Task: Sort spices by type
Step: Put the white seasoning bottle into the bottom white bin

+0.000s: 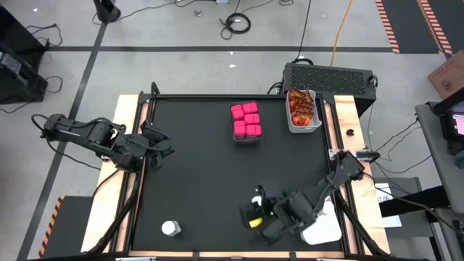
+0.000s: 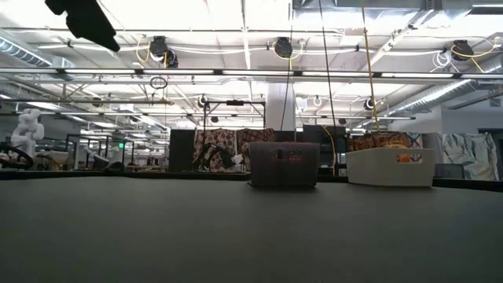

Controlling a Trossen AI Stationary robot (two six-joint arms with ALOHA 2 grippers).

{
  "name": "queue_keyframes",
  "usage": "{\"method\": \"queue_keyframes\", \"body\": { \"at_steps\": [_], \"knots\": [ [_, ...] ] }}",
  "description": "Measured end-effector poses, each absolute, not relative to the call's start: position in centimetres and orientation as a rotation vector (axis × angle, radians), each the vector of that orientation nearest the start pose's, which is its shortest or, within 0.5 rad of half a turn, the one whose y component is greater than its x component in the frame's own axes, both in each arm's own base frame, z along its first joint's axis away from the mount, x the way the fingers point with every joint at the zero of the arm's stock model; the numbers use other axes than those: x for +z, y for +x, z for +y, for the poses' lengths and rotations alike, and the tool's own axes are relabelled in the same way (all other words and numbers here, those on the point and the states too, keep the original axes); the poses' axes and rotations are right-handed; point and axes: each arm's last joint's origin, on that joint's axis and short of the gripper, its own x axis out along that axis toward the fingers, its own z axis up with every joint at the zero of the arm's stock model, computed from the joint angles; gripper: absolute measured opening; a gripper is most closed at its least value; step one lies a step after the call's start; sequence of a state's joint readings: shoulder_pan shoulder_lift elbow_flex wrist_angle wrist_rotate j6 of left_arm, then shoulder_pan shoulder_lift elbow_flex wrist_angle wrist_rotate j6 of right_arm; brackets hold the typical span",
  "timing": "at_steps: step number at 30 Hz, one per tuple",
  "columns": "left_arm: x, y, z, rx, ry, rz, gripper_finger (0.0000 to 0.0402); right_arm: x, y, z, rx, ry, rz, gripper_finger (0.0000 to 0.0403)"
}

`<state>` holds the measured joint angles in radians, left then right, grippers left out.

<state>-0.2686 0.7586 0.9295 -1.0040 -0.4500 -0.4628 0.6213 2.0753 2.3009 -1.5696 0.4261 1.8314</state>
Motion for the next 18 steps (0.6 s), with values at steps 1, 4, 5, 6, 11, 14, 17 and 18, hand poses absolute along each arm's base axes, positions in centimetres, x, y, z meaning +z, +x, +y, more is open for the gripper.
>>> {"method": "queue_keyframes", "body": {
  "at_steps": [1, 4, 5, 6, 11, 14, 17, 18],
  "knots": [
    [31.7, 12.2, -2.0, 0.344, -0.147, 0.714, 0.0260, 35.4, 32.5, 22.4, -0.852, 0.964, 0.860, 0.0195],
    [31.7, 12.2, -2.1, 0.344, -0.148, 0.715, 0.0260, 34.7, 31.6, 23.8, -0.886, 1.012, 0.856, 0.0195],
    [31.7, 12.2, -2.0, 0.344, -0.149, 0.715, 0.0260, 34.4, 31.3, 24.2, -0.901, 1.022, 0.850, 0.0195],
    [31.7, 12.2, -2.0, 0.344, -0.149, 0.715, 0.0260, 34.0, 31.0, 24.6, -0.917, 1.028, 0.849, 0.0195],
    [31.7, 12.2, -2.0, 0.347, -0.150, 0.714, 0.0260, 32.5, 30.0, 25.9, -0.962, 1.032, 0.894, 0.0195],
    [31.7, 12.3, -1.8, 0.360, -0.158, 0.709, 0.0260, 32.2, 29.7, 26.0, -0.930, 0.969, 0.949, 0.0196],
    [31.7, 12.3, -1.6, 0.372, -0.167, 0.710, 0.0260, 32.4, 29.5, 26.1, -0.824, 0.825, 1.016, 0.0196],
    [31.7, 12.3, -1.6, 0.373, -0.172, 0.712, 0.0260, 32.6, 29.4, 26.0, -0.786, 0.778, 1.040, 0.0196]
  ]
}}
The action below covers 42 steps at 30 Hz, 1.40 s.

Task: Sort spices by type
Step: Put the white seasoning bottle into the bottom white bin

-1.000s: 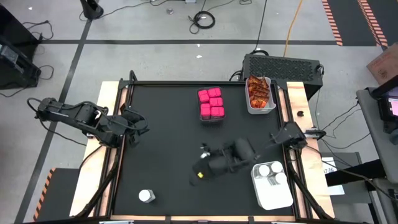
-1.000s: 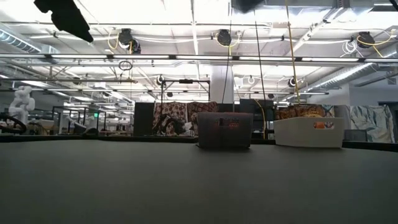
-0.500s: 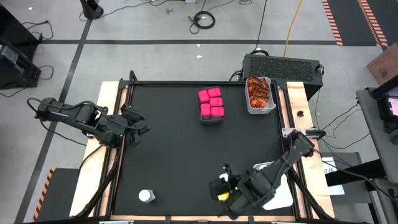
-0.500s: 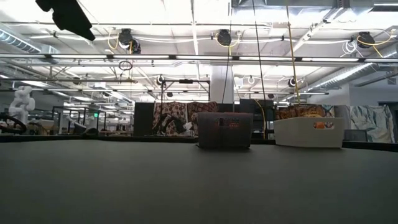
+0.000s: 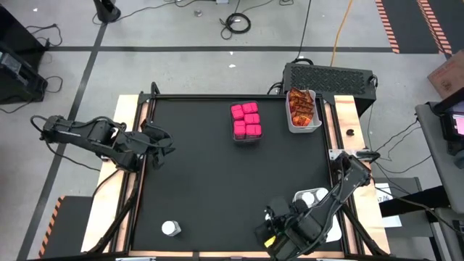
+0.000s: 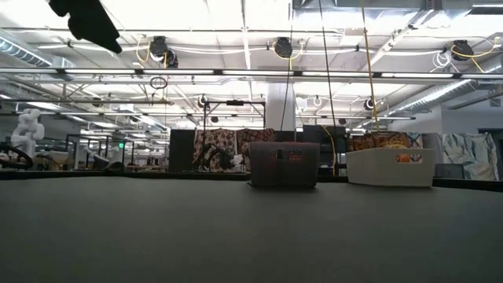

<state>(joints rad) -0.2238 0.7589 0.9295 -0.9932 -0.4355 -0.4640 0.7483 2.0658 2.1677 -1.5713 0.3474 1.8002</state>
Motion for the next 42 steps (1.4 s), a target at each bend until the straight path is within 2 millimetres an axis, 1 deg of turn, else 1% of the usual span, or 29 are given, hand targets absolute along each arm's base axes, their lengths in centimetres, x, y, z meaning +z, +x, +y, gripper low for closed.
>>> {"method": "queue_keyframes", "body": {
  "at_steps": [4, 7, 10, 12, 13, 15, 17, 20, 23, 25, 31, 35, 37, 42],
  "knots": [
    [31.7, 12.4, -1.4, 0.364, -0.189, 0.720, 0.0260, 33.6, 28.8, 25.8, -0.642, 0.609, 1.086, 0.0196],
    [31.7, 12.4, -1.4, 0.360, -0.194, 0.723, 0.0260, 35.1, 27.7, 25.6, -0.567, 0.497, 1.000, 0.0196],
    [31.7, 12.4, -1.4, 0.358, -0.193, 0.724, 0.0260, 37.2, 26.1, 25.2, -0.497, 0.426, 0.923, 0.0196],
    [31.7, 12.4, -1.4, 0.358, -0.192, 0.724, 0.0260, 38.2, 24.9, 25.2, -0.444, 0.396, 0.910, 0.0196],
    [31.7, 12.4, -1.4, 0.357, -0.192, 0.724, 0.0260, 38.7, 24.3, 25.3, -0.417, 0.383, 0.908, 0.0196],
    [31.7, 12.4, -1.4, 0.356, -0.189, 0.725, 0.0260, 38.9, 23.1, 25.2, -0.391, 0.355, 0.902, 0.0196],
    [31.7, 12.4, -1.4, 0.359, -0.192, 0.724, 0.0260, 38.6, 21.8, 24.9, -0.385, 0.338, 0.929, 0.0196],
    [31.8, 12.5, -1.4, 0.364, -0.199, 0.706, 0.0260, 37.4, 19.7, 24.0, -0.404, 0.336, 0.990, 0.0196],
    [32.0, 12.7, -1.4, 0.362, -0.213, 0.674, 0.0260, 36.4, 17.7, 22.8, -0.395, 0.353, 0.982, 0.0196],
    [32.1, 12.8, -1.3, 0.374, -0.238, 0.656, 0.0260, 35.7, 16.8, 22.0, -0.363, 0.388, 0.964, 0.0196],
    [32.3, 13.2, -0.7, 0.424, -0.291, 0.624, 0.0260, 32.1, 14.6, 20.1, -0.271, 0.389, 0.949, 0.0196],
    [32.2, 13.3, -0.5, 0.441, -0.332, 0.629, 0.0260, 30.5, 13.7, 19.6, -0.196, 0.390, 0.931, 0.0196],
    [32.1, 13.4, -0.4, 0.446, -0.335, 0.634, 0.0260, 30.0, 13.3, 19.3, -0.179, 0.392, 0.927, 0.0196],
    [31.9, 13.7, -0.1, 0.474, -0.359, 0.639, 0.0260, 30.0, 12.7, 19.3, -0.165, 0.437, 0.926, 0.0197]
  ]
}}
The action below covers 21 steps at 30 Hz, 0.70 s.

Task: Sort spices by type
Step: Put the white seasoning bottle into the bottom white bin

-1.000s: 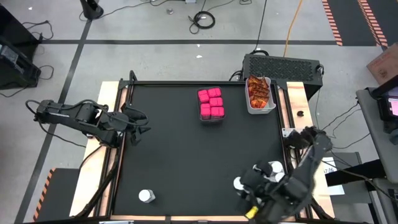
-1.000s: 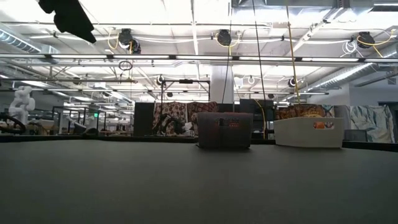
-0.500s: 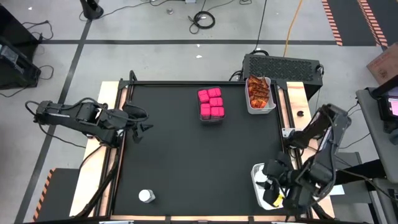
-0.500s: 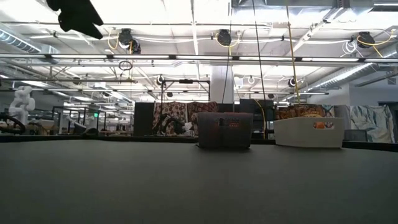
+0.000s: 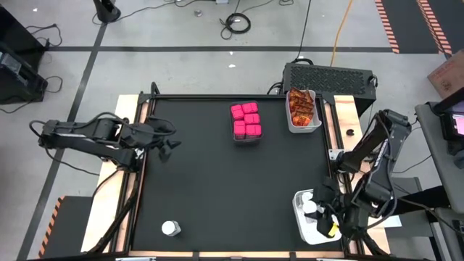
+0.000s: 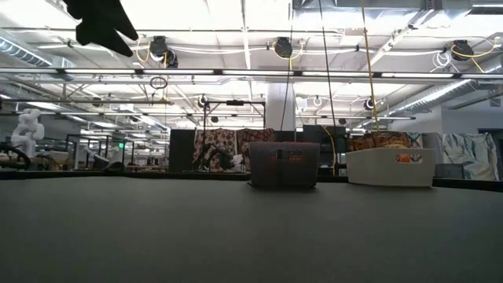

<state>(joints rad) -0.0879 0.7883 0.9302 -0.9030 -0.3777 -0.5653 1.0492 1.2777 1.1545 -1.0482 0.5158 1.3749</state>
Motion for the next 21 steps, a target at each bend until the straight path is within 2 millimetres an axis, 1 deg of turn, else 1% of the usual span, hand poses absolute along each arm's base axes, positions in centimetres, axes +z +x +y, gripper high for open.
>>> {"method": "queue_keyframes", "body": {
  "at_steps": [3, 5, 9, 14, 17, 21],
  "knots": [
    [31.8, 13.9, 0.0, 0.489, -0.389, 0.646, 0.0260, 30.1, 12.8, 19.5, -0.171, 0.534, 0.944, 0.0197],
    [31.7, 14.1, 0.0, 0.492, -0.389, 0.654, 0.0260, 29.9, 12.9, 20.1, -0.132, 0.535, 0.969, 0.0197],
    [31.4, 14.6, -0.1, 0.497, -0.379, 0.677, 0.0260, 29.0, 13.1, 21.1, -0.077, 0.385, 0.977, 0.0197],
    [31.0, 15.4, -0.2, 0.502, -0.374, 0.704, 0.0260, 27.3, 13.6, 21.7, -0.099, 0.208, 1.020, 0.0197],
    [30.7, 15.8, -0.2, 0.487, -0.380, 0.728, 0.0260, 26.4, 13.8, 22.2, -0.100, 0.140, 1.039, 0.0197],
    [30.4, 16.3, -0.4, 0.455, -0.393, 0.767, 0.0260, 25.2, 13.8, 22.5, -0.116, 0.105, 1.044, 0.0197]
  ]
}}
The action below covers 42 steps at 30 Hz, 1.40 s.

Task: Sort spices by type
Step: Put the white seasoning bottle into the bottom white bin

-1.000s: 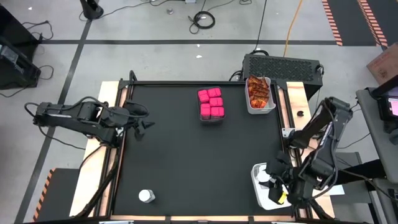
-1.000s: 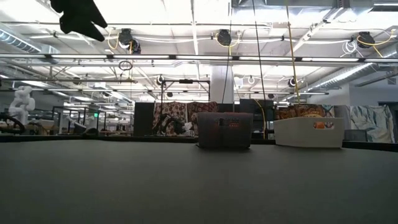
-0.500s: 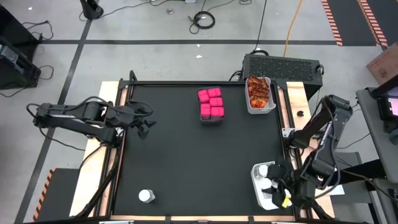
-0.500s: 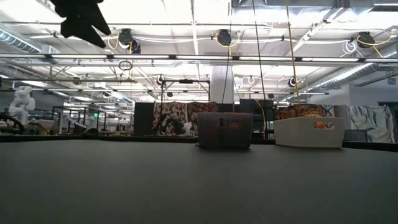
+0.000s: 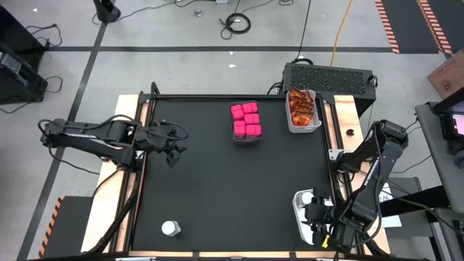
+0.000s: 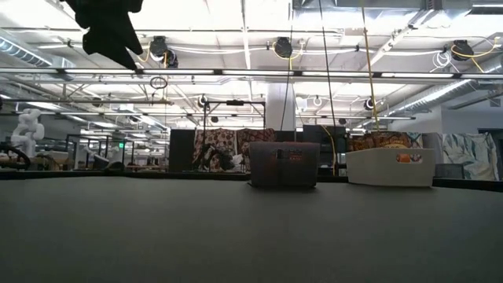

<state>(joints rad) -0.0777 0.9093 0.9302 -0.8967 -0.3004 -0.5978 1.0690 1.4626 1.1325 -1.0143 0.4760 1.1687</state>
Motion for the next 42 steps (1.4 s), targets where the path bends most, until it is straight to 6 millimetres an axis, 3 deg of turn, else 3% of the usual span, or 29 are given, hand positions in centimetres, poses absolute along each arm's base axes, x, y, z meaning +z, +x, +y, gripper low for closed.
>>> {"method": "queue_keyframes", "body": {
  "at_steps": [6, 12, 17, 29, 35, 42],
  "knots": [
    [29.9, 16.9, -0.5, 0.455, -0.405, 0.800, 0.0260, 22.4, 13.2, 22.1, -0.138, 0.103, 1.018, 0.0197],
    [29.6, 17.2, -0.6, 0.444, -0.423, 0.821, 0.0260, 21.0, 12.9, 21.5, -0.161, 0.082, 1.013, 0.0197],
    [29.6, 17.2, -0.6, 0.447, -0.452, 0.819, 0.0260, 20.8, 12.9, 21.5, -0.157, 0.087, 1.021, 0.0200],
    [29.6, 17.2, -0.7, 0.449, -0.479, 0.819, 0.0260, 20.7, 12.6, 21.7, -0.102, 0.093, 1.125, 0.0266],
    [29.6, 17.2, -0.7, 0.446, -0.476, 0.820, 0.0260, 21.7, 12.6, 21.8, -0.100, 0.089, 1.157, 0.0274],
    [29.6, 17.2, -0.7, 0.445, -0.472, 0.822, 0.0260, 24.9, 12.7, 21.8, -0.126, 0.052, 1.177, 0.0274]
  ]
}}
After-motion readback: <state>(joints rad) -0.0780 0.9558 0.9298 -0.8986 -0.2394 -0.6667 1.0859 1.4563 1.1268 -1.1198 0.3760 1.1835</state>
